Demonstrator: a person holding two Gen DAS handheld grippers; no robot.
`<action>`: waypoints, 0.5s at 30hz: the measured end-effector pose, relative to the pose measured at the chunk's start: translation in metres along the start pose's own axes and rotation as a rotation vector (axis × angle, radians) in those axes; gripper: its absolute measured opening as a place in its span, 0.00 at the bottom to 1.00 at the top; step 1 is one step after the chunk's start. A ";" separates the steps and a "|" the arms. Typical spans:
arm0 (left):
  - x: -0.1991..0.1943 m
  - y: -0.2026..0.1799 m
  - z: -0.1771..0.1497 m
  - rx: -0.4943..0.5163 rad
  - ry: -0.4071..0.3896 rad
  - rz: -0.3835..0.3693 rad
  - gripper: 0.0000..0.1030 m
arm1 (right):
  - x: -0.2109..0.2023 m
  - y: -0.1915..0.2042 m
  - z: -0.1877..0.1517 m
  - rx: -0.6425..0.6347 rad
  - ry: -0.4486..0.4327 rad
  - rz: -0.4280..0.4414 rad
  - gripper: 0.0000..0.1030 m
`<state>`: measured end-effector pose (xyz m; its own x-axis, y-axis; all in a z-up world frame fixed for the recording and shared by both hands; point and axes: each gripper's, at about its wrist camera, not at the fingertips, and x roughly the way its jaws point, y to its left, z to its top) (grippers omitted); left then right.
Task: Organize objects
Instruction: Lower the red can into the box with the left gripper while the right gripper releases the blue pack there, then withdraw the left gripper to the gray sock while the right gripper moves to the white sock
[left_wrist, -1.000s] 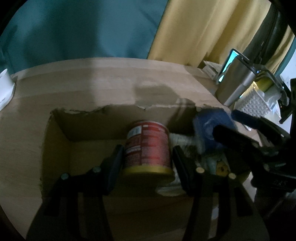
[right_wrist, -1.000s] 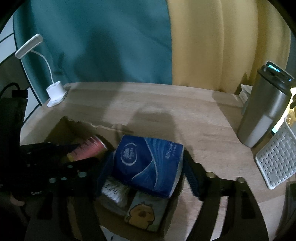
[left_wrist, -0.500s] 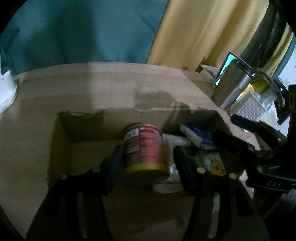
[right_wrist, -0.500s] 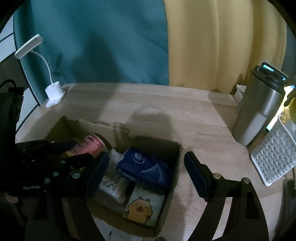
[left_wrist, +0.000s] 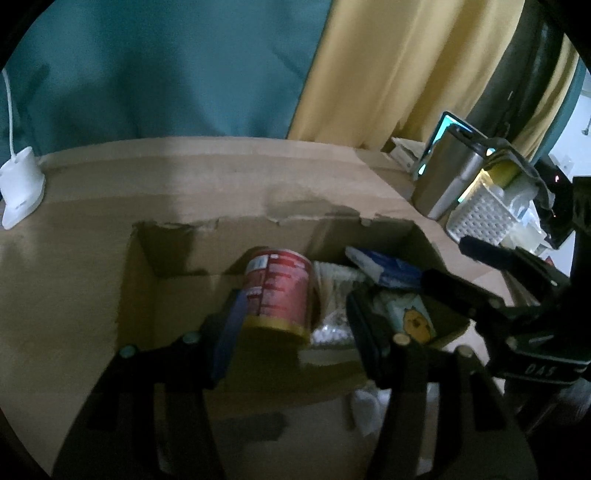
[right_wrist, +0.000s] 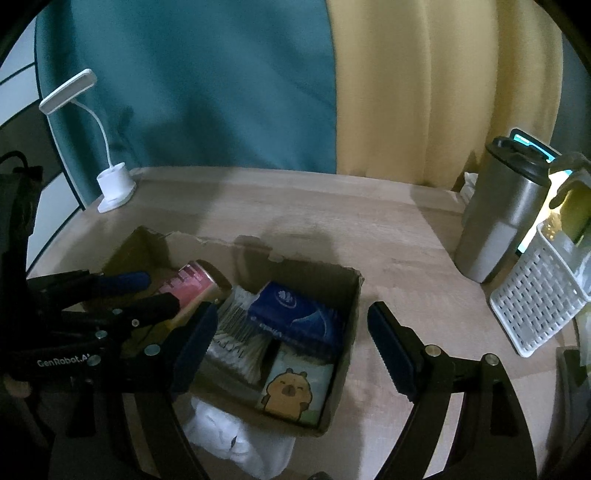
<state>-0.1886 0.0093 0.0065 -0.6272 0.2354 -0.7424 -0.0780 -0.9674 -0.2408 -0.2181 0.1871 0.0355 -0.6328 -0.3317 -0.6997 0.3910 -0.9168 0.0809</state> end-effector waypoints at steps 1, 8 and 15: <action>-0.002 0.000 -0.001 0.000 -0.002 0.000 0.56 | -0.001 0.000 0.000 0.000 -0.002 -0.001 0.83; -0.011 0.000 -0.006 0.000 -0.016 0.001 0.56 | -0.012 0.005 -0.005 -0.002 -0.013 -0.008 0.83; -0.019 -0.002 -0.012 0.006 -0.026 -0.001 0.57 | -0.020 0.007 -0.010 -0.004 -0.020 -0.009 0.83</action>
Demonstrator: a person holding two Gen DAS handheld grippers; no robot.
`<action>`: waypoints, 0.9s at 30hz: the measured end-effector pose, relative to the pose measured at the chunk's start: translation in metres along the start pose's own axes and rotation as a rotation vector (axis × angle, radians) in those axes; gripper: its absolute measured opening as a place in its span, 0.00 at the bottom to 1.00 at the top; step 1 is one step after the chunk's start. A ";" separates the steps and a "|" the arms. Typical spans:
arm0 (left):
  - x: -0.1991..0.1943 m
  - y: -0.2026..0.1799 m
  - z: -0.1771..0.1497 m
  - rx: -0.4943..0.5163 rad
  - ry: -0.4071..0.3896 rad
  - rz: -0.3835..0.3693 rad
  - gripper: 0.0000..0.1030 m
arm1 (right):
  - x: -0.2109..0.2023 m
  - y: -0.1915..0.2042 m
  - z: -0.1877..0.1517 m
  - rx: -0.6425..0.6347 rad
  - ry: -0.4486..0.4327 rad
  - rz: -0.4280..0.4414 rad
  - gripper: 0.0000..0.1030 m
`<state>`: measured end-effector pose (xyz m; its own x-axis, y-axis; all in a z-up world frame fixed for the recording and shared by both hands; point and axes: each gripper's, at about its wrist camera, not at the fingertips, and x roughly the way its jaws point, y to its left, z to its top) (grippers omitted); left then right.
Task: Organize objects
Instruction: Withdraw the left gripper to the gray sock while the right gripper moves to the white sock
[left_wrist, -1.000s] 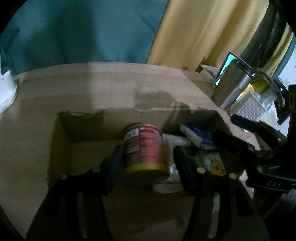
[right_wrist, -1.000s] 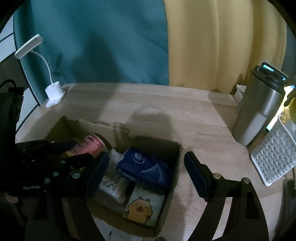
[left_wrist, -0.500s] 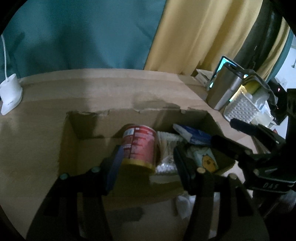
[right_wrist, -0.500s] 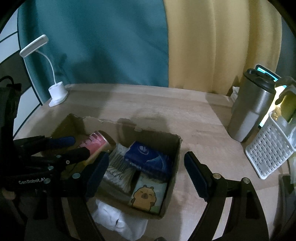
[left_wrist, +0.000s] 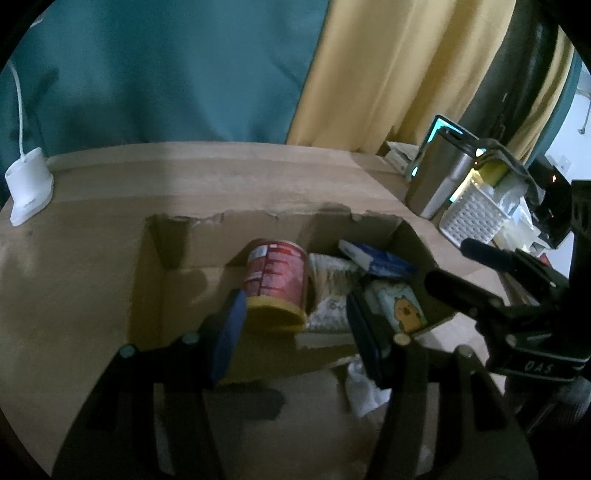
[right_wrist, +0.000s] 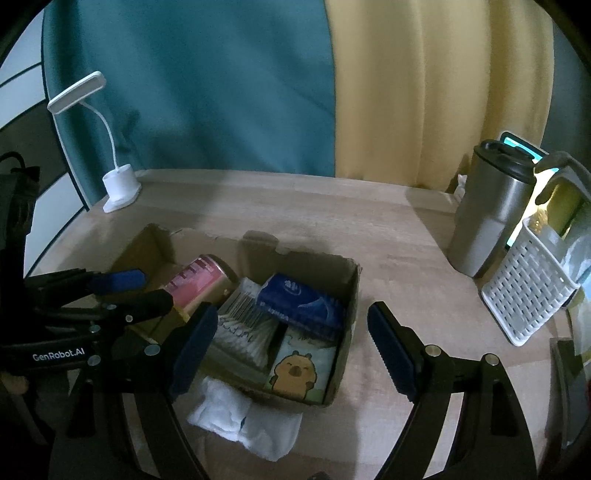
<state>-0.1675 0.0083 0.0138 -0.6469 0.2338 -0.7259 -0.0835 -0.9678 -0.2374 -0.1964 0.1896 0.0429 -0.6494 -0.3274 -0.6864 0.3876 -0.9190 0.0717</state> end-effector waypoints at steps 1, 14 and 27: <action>-0.001 0.000 -0.001 0.000 -0.001 -0.001 0.57 | -0.001 0.000 -0.001 0.000 0.000 -0.001 0.83; -0.015 0.000 -0.010 -0.003 -0.014 -0.004 0.57 | -0.012 0.005 -0.009 -0.006 -0.013 -0.003 0.83; -0.029 0.003 -0.023 -0.010 -0.039 0.014 0.75 | -0.023 0.010 -0.018 -0.003 -0.022 -0.002 0.83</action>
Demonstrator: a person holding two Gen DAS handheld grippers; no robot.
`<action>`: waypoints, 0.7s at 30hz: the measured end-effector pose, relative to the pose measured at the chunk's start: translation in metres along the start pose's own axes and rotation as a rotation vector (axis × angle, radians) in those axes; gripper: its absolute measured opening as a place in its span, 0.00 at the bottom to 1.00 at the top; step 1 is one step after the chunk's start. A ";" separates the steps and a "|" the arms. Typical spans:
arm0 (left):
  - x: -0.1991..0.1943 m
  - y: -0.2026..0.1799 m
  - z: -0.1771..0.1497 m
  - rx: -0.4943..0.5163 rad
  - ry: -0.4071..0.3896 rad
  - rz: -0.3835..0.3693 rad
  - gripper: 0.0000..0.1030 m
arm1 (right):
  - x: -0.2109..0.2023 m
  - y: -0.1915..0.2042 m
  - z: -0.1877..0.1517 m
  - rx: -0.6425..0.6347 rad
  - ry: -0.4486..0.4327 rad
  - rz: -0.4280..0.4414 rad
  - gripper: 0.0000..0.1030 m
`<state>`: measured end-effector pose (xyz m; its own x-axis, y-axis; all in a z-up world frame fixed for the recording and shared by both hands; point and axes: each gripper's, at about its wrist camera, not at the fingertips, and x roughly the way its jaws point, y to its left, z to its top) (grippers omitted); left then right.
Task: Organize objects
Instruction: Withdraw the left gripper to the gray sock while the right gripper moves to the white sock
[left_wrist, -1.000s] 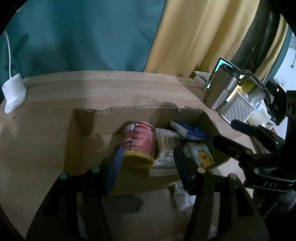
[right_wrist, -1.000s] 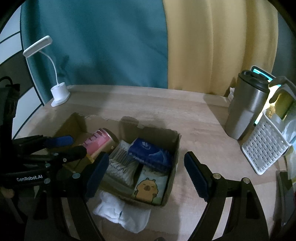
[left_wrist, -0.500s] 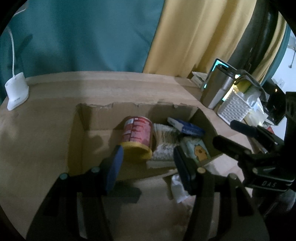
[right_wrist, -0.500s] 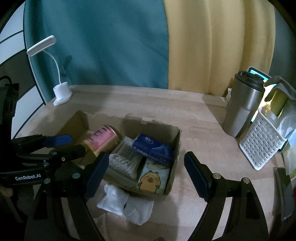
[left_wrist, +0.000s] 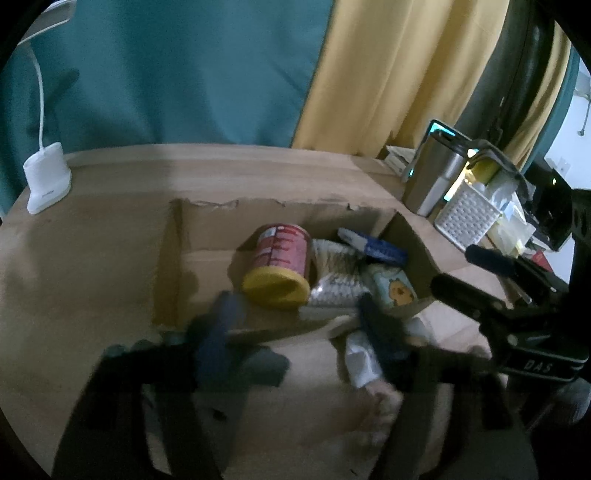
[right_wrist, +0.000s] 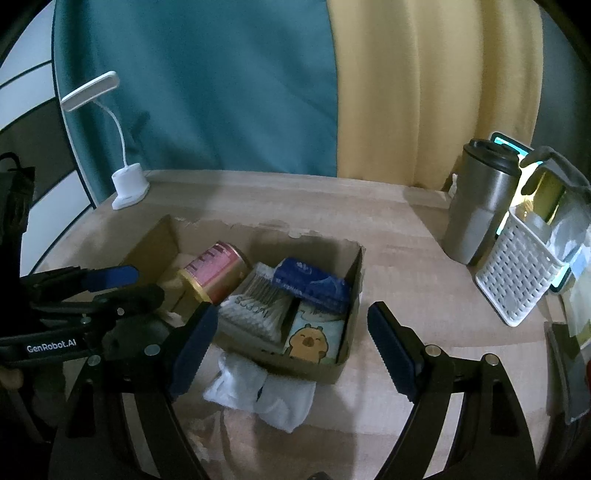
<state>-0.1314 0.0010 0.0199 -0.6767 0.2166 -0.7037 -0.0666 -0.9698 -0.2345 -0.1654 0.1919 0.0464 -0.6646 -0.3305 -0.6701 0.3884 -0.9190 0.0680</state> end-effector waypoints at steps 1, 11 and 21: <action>-0.002 0.000 -0.001 -0.002 -0.004 -0.002 0.75 | -0.001 0.001 -0.001 0.000 0.000 0.001 0.83; -0.011 0.003 -0.013 -0.006 -0.006 0.005 0.75 | -0.008 0.003 -0.010 0.003 -0.002 0.002 0.83; -0.015 0.008 -0.028 -0.017 0.003 0.022 0.75 | -0.012 0.006 -0.025 0.007 0.007 0.007 0.83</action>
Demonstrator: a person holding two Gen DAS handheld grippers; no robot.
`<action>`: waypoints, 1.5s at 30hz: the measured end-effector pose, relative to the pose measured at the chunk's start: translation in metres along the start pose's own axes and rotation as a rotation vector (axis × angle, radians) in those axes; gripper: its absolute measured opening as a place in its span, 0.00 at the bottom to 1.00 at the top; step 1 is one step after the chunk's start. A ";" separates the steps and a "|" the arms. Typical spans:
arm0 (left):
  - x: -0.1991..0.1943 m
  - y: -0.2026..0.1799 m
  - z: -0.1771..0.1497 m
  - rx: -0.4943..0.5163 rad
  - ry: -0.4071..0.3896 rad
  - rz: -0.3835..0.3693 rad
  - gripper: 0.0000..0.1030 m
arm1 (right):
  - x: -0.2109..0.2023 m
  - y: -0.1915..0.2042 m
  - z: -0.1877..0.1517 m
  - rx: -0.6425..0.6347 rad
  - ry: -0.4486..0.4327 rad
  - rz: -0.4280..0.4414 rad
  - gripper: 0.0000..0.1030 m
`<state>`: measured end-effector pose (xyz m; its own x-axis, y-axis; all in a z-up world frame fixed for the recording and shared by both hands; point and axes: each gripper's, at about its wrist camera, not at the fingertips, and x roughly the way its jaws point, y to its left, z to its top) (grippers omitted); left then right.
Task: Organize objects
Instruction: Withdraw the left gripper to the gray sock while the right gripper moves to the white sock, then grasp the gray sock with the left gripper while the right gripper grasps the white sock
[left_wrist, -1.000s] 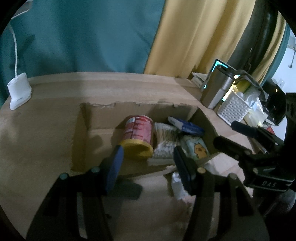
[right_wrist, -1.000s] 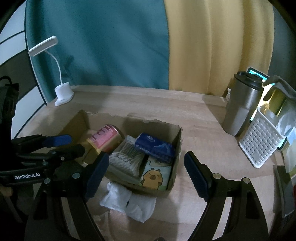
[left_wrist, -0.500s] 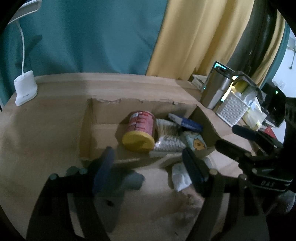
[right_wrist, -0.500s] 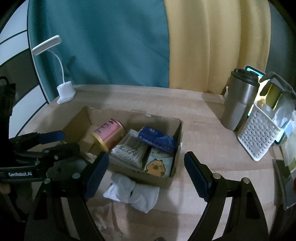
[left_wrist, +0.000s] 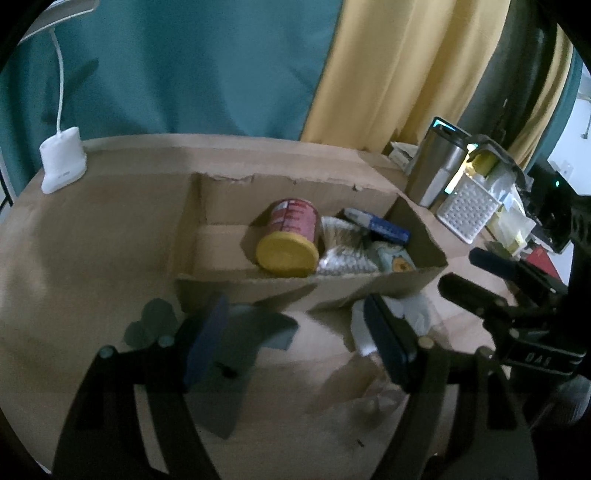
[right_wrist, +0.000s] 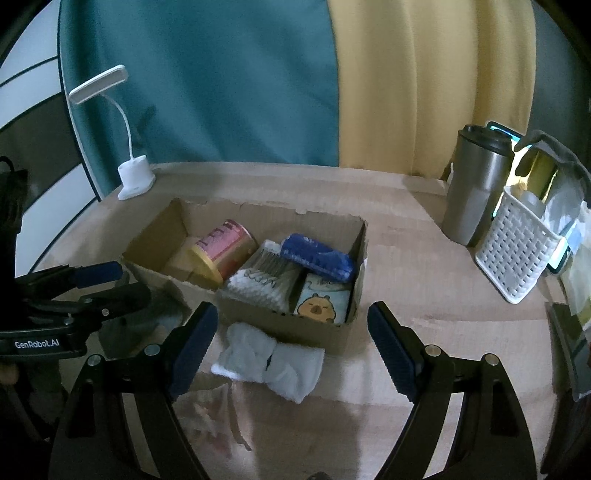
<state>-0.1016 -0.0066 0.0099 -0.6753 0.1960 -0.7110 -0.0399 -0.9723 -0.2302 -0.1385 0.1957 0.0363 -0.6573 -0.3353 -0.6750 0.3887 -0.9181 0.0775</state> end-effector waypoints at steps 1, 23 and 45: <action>0.000 0.001 -0.001 -0.002 0.002 0.002 0.75 | 0.000 0.000 -0.001 0.000 0.001 0.001 0.83; 0.004 0.033 -0.026 -0.055 0.036 0.079 0.75 | 0.016 0.001 -0.016 0.005 0.050 0.012 0.83; 0.024 0.047 -0.034 -0.027 0.081 0.097 0.75 | 0.037 -0.008 -0.030 0.049 0.117 -0.006 0.83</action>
<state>-0.0948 -0.0436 -0.0407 -0.6133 0.1123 -0.7818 0.0429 -0.9836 -0.1749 -0.1465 0.1970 -0.0112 -0.5782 -0.3053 -0.7566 0.3512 -0.9302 0.1070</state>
